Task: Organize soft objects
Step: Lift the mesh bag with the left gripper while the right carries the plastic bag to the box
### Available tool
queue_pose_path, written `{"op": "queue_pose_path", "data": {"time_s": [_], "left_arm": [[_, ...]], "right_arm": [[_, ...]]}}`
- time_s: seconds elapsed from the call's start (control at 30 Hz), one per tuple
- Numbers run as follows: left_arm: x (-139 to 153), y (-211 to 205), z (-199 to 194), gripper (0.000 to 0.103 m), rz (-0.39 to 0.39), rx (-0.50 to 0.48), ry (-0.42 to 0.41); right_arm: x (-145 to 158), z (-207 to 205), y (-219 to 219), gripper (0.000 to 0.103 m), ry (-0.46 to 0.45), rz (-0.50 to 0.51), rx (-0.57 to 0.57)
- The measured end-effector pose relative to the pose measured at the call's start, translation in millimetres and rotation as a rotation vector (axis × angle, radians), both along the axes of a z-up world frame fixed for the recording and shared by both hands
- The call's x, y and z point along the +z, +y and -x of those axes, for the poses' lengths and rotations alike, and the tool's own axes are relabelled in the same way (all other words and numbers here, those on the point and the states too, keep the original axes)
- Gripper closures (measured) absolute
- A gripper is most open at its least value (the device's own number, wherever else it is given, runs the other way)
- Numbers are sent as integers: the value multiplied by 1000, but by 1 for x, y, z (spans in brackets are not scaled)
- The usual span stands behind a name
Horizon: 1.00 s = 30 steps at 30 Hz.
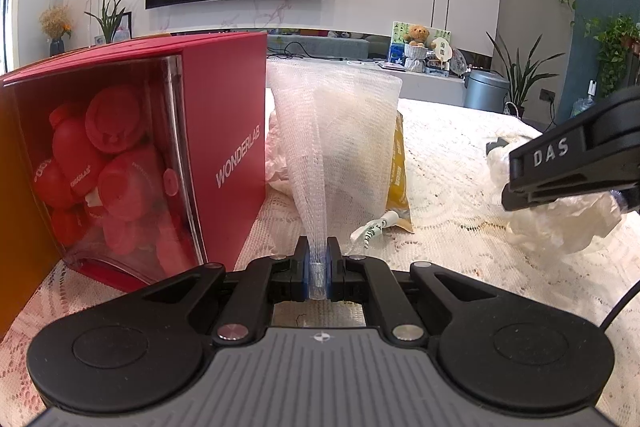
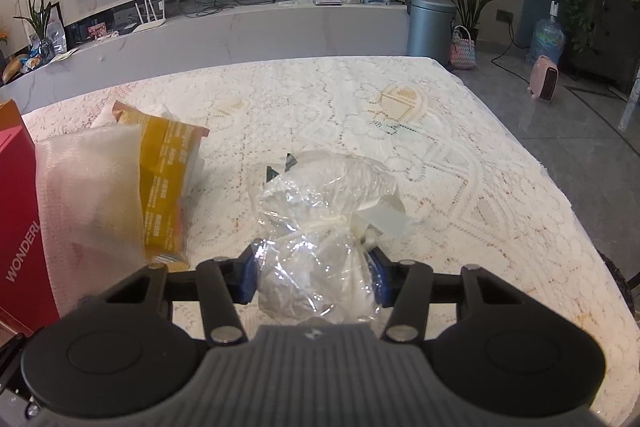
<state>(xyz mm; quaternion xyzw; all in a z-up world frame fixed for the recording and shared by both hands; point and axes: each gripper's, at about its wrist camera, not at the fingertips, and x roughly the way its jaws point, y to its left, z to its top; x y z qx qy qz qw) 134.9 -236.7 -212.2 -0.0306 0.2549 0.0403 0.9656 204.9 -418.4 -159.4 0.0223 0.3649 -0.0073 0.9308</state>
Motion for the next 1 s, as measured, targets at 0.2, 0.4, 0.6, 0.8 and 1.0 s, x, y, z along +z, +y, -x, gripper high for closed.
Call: {"op": "queue_pose_path", "data": {"time_s": [0.2,0.4,0.6,0.8,1.0], "left_arm": [[1,1,3,98,12,12,-7],[11,11,24,100,25,-3,-65],[35,23,36,101,80,-30,-62],[76,44,45,101,215,-85,-53],[123,86,51,101,283,-89,-56]], "right_arm": [[17,10,-1,51,-43,0,-5],[34,32,-7,51,-80,-72,17],[57,50,-13,51,-129,-51,-11],[87,67,-13,51,-187,-19,-30],[137,92,14,51,-264,35,-49]]}}
